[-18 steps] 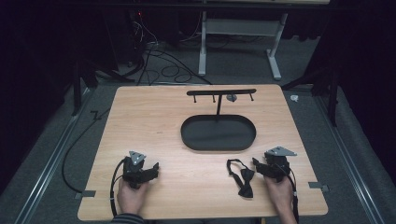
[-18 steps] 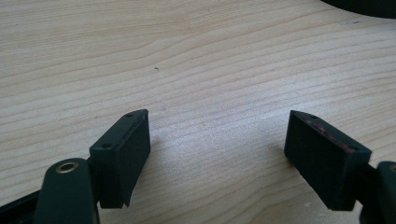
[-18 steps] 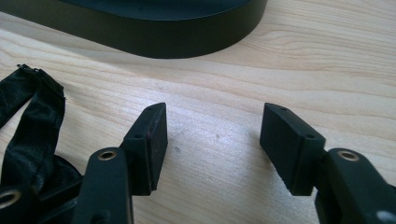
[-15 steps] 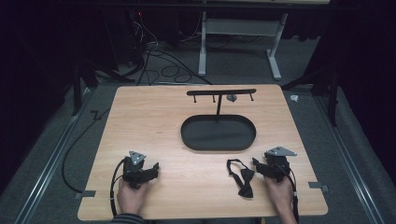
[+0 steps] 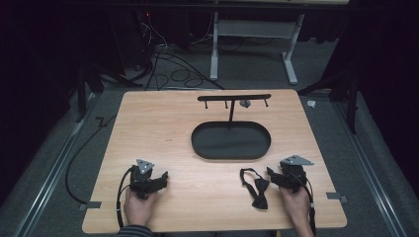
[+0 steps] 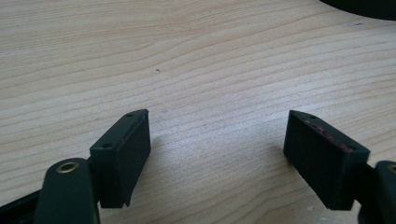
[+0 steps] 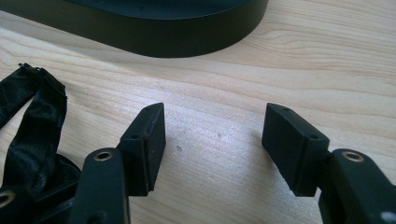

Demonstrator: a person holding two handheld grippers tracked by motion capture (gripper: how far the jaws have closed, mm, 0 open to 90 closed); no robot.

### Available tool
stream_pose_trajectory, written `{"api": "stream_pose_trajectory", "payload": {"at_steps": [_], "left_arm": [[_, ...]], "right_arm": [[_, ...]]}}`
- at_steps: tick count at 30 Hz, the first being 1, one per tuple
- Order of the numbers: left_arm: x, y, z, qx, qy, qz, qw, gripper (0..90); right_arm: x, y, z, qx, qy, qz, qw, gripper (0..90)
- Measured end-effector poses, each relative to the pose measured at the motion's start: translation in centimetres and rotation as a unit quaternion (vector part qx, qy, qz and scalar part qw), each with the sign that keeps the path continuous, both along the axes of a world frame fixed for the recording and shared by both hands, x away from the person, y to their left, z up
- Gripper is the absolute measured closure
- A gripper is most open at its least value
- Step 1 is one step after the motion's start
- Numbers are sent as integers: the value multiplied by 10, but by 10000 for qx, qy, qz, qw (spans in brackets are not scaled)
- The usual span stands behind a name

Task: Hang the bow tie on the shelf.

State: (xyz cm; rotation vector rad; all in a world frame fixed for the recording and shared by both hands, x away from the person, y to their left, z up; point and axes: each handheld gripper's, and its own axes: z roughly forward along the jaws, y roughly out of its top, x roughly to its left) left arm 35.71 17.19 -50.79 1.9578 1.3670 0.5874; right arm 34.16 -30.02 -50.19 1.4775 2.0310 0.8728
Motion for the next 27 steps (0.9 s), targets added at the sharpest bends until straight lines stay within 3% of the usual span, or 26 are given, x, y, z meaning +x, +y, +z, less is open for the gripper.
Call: {"api": "stream_pose_trajectory", "payload": {"at_steps": [15,27], "left_arm": [[-1,0,0,13,12,-24,10000,238],[-1,0,0,2,1,-29,10000,238]], "right_arm": [[1,-2,0,-4,-2,94,10000,414],[-2,-2,2,86,2,160,9998,505]]}}
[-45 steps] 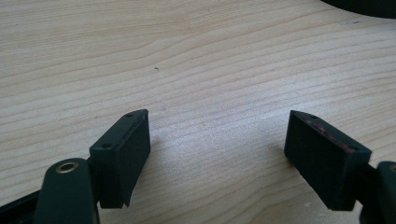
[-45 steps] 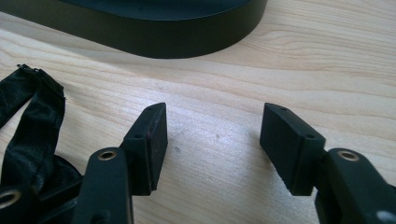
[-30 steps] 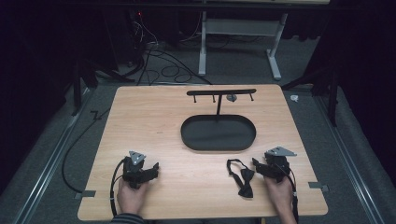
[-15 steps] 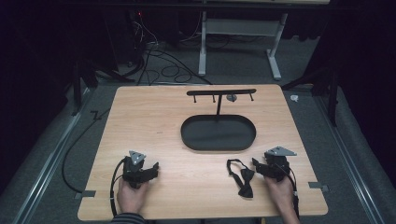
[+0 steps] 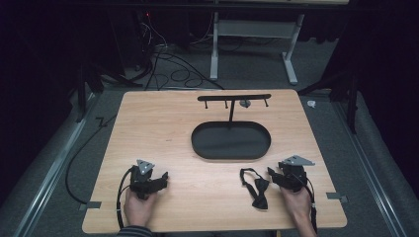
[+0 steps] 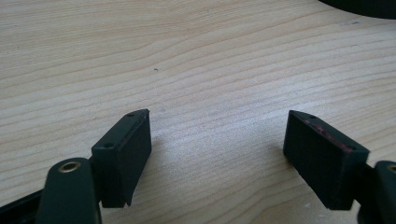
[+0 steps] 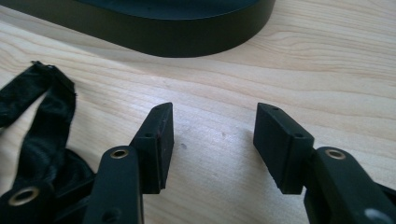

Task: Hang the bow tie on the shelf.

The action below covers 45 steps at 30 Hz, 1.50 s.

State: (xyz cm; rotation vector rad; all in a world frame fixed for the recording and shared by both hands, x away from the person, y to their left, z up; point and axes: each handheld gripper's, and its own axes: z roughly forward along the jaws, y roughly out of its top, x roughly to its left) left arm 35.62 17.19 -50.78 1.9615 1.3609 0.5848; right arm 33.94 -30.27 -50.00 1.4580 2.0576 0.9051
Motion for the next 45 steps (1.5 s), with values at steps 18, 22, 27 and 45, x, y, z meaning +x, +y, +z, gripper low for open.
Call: {"api": "stream_pose_trajectory", "payload": {"at_steps": [18,22,27,45], "left_arm": [[0,0,0,-3,-1,2,10000,238],[0,0,0,-3,-1,4,10000,238],[0,0,0,-2,0,3,10000,238],[0,0,0,-1,2,3,10000,238]], "right_arm": [[-12,9,22,601,-228,474,9968,595],[-11,14,27,579,-249,651,9959,624],[-9,21,32,672,-251,843,9939,635],[14,48,20,636,250,1242,9899,660]]}}
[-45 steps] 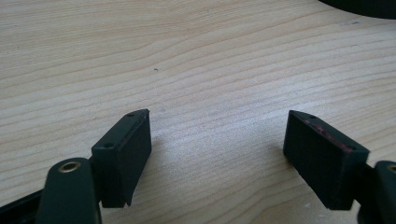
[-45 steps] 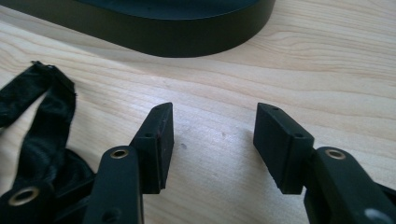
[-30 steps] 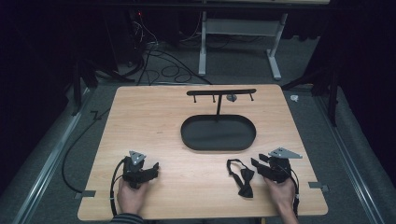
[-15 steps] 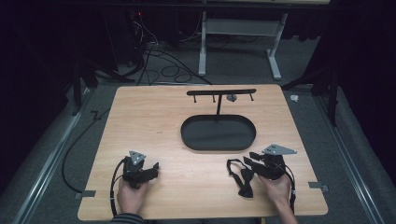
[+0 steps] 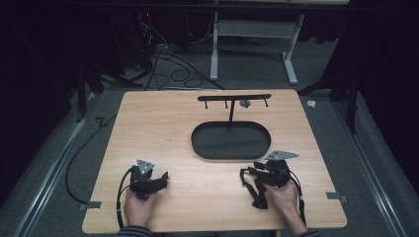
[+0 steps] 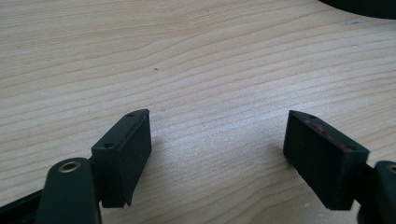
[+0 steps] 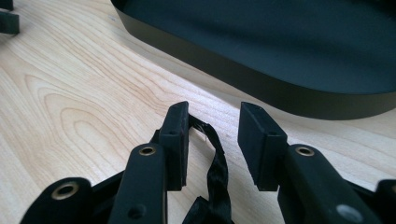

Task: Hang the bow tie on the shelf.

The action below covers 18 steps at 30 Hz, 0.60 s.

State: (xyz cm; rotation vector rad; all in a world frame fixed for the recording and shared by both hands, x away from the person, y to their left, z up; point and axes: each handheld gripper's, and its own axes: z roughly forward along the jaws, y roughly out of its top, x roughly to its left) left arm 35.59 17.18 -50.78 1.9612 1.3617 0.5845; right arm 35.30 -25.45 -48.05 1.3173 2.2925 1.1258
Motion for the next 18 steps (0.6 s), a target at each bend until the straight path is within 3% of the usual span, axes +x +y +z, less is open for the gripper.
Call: {"api": "stream_pose_trajectory", "payload": {"at_steps": [7,9,18], "left_arm": [[0,0,0,-1,-2,1,10000,238],[0,0,0,0,-1,1,10000,238],[0,0,0,-2,4,-1,10000,238]], "right_arm": [[6,2,-6,-94,169,18,9998,690],[7,5,-10,-212,195,119,9995,738],[4,7,-11,-305,47,269,9992,881]]}}
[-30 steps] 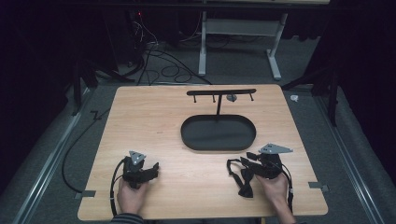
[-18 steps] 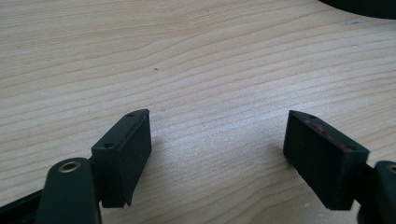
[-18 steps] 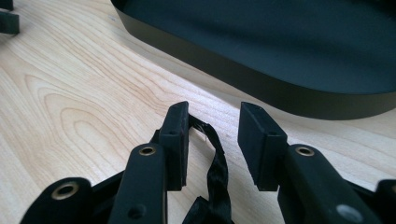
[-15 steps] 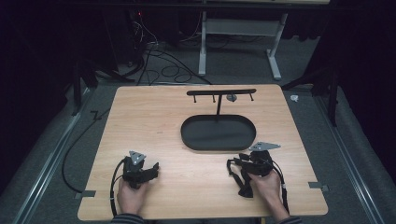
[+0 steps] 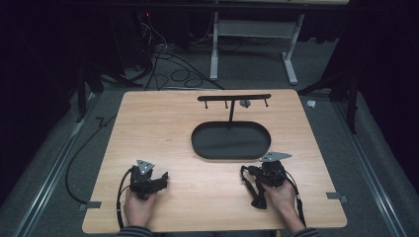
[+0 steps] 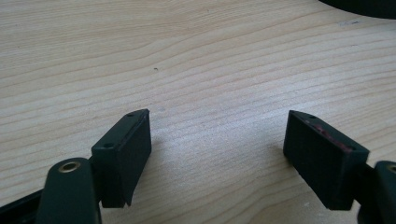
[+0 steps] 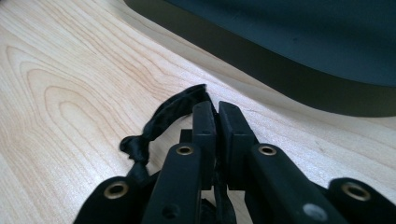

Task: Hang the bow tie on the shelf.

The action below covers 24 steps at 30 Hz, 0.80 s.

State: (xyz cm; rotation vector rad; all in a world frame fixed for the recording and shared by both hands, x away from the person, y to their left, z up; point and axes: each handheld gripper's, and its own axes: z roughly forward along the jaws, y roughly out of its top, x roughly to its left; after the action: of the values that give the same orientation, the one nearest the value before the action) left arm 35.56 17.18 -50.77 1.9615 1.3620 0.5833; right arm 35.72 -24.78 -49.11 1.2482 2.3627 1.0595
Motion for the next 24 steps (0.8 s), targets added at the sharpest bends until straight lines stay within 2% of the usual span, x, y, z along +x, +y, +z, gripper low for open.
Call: {"api": "stream_pose_trajectory", "payload": {"at_steps": [9,13,24], "left_arm": [[0,0,0,-1,-7,6,10000,238],[0,0,0,-2,-6,4,10000,238],[0,0,0,1,-5,3,10000,238]], "right_arm": [[-4,-6,7,143,-107,-14,9998,885],[-8,-10,16,226,-252,-49,9994,886],[-12,-15,34,311,-458,-27,9985,888]]}}
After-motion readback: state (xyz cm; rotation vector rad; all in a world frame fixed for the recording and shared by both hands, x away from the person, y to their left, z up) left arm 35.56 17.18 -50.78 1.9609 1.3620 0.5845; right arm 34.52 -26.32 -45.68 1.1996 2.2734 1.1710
